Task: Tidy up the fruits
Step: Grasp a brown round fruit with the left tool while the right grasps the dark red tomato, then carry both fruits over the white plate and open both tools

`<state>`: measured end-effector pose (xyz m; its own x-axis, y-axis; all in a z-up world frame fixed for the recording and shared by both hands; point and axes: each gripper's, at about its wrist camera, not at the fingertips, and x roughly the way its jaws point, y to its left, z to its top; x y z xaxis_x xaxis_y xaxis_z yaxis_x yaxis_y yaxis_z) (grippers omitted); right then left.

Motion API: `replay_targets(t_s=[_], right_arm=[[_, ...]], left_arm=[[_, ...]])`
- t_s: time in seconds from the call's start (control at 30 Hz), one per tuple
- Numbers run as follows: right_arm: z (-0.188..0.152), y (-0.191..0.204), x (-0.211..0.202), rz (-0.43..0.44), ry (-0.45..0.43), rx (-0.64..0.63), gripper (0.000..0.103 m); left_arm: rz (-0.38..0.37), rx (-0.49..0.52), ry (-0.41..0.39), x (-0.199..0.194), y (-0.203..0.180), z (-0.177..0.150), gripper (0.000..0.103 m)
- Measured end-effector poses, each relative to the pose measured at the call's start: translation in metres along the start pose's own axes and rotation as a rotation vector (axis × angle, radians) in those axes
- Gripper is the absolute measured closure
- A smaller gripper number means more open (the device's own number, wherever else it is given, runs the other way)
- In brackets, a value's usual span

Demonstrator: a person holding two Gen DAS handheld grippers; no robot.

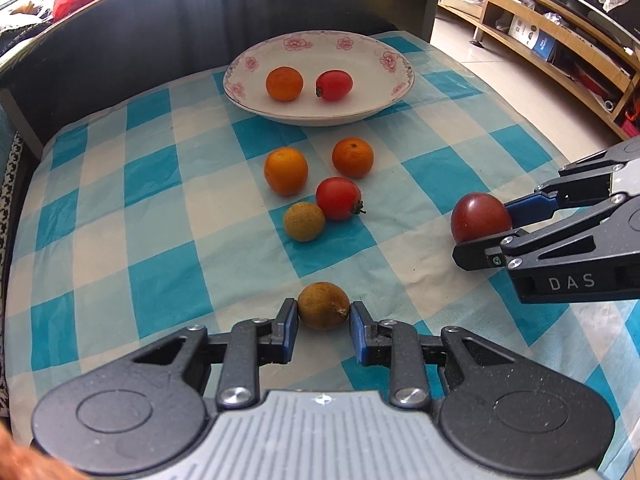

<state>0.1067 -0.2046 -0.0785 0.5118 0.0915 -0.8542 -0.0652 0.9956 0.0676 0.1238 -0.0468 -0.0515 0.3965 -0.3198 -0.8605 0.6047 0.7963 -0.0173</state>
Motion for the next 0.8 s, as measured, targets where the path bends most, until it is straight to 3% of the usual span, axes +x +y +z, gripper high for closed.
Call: replay_targets(t_s=[0.8], right_arm=[[0.005, 0.004, -0.001, -0.016, -0.018, -0.002, 0.069]], left_arm=[[-0.005, -0.043, -0.028, -0.008, 0.004, 0.009, 0.065]])
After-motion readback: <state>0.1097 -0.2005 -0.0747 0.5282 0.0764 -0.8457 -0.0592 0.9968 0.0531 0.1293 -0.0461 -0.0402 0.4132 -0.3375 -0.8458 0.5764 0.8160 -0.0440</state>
